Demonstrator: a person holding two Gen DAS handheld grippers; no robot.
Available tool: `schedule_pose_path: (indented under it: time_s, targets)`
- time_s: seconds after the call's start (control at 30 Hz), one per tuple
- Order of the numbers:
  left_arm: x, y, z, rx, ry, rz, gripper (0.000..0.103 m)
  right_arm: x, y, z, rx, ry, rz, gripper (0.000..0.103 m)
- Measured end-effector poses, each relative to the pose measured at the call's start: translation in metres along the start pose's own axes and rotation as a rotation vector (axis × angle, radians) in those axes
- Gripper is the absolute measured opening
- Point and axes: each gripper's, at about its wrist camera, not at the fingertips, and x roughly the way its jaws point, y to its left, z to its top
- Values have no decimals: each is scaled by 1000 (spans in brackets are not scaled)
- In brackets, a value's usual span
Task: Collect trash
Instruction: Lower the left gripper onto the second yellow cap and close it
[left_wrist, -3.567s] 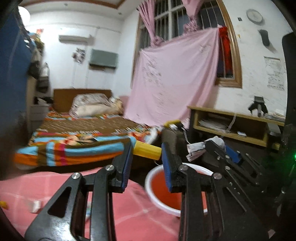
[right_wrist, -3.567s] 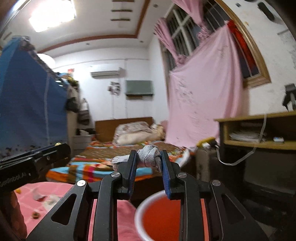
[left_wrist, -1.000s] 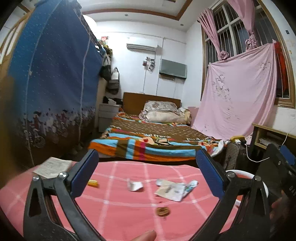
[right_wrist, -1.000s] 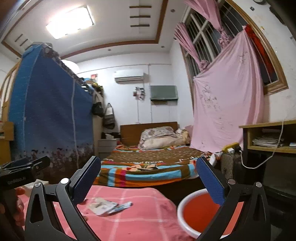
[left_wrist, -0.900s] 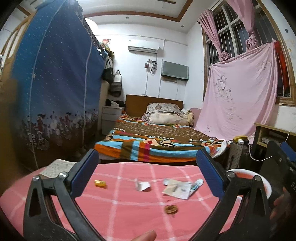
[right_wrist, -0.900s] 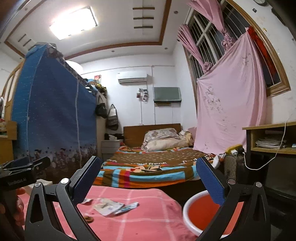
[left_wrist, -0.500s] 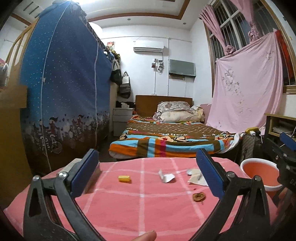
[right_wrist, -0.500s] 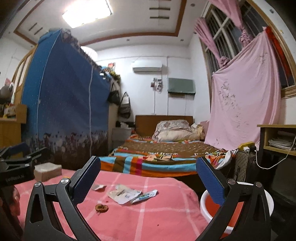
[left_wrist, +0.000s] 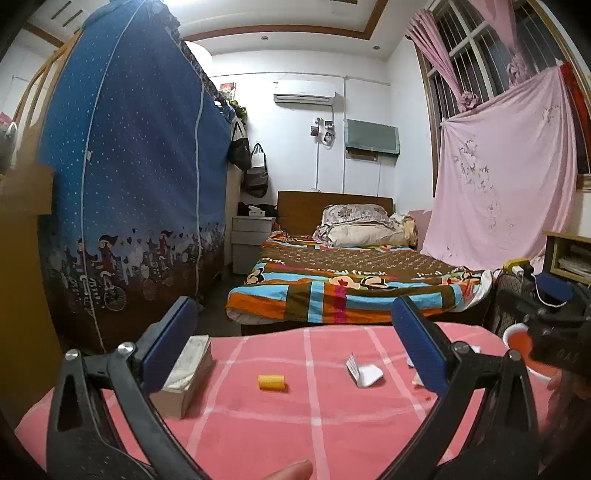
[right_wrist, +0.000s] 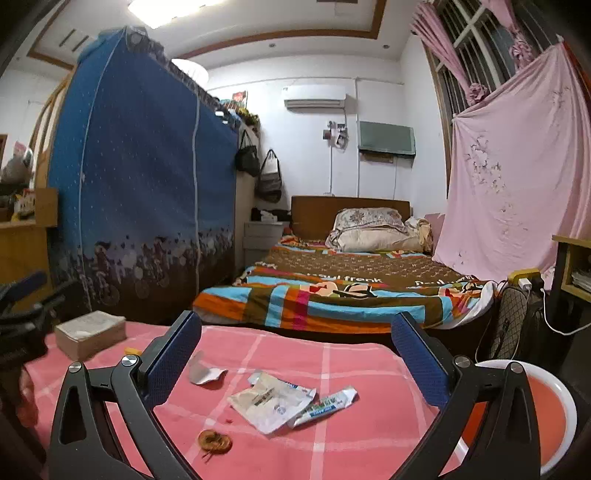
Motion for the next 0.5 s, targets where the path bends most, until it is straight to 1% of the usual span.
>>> schedule_pose_path:
  time_s: [0.07, 0.13, 0.17, 0.23, 0.27, 0.33, 0.43, 0.5]
  targets:
    - [6, 1, 1, 4, 2, -2, 87, 14, 1, -2, -6, 53, -6, 103]
    - [15, 2, 1, 11, 25, 0, 87, 29, 1, -8, 6, 130, 2, 103]
    - [22, 2, 0, 10, 56, 1, 87, 35, 0, -10, 18, 163, 14, 103]
    - [41, 5, -6, -11, 157, 1, 87, 48, -3, -16, 52, 244, 34, 103]
    - [48, 7, -7, -19, 188, 1, 87, 51, -3, -18, 61, 269, 39, 103]
    - [66, 11, -11, -48, 284, 15, 86, 60, -4, -22, 83, 332, 44, 103]
    - [86, 15, -20, -80, 397, 28, 86, 70, -3, -29, 91, 408, 53, 103]
    - [95, 15, -28, -91, 453, 13, 83, 77, 1, -34, 83, 457, 56, 103]
